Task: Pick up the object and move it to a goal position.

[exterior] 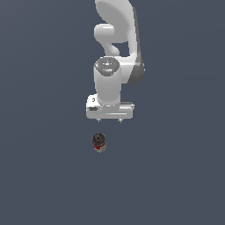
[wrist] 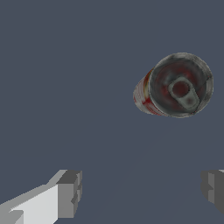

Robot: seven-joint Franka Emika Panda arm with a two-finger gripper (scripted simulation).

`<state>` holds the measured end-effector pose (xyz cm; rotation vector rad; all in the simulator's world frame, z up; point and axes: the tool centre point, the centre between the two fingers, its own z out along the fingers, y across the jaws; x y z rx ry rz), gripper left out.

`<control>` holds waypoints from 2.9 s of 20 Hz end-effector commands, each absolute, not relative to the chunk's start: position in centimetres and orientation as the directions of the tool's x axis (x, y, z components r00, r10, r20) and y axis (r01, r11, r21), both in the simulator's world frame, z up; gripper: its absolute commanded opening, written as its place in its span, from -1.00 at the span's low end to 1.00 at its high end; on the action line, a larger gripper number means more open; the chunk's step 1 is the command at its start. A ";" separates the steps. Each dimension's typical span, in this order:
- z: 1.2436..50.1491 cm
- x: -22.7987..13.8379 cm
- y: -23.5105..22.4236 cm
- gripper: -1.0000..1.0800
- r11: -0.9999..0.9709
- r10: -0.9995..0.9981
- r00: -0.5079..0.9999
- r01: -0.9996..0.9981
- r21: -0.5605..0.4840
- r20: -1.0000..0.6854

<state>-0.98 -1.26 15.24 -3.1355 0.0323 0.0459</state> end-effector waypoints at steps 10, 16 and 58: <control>17.1 -0.3 0.3 0.92 -0.999 0.044 0.999 0.044 0.004 -0.012; 17.0 -0.2 0.1 0.92 -0.999 0.049 0.999 0.049 0.004 -0.013; 12.7 6.1 -6.6 0.92 -0.827 0.562 0.827 0.562 0.000 0.000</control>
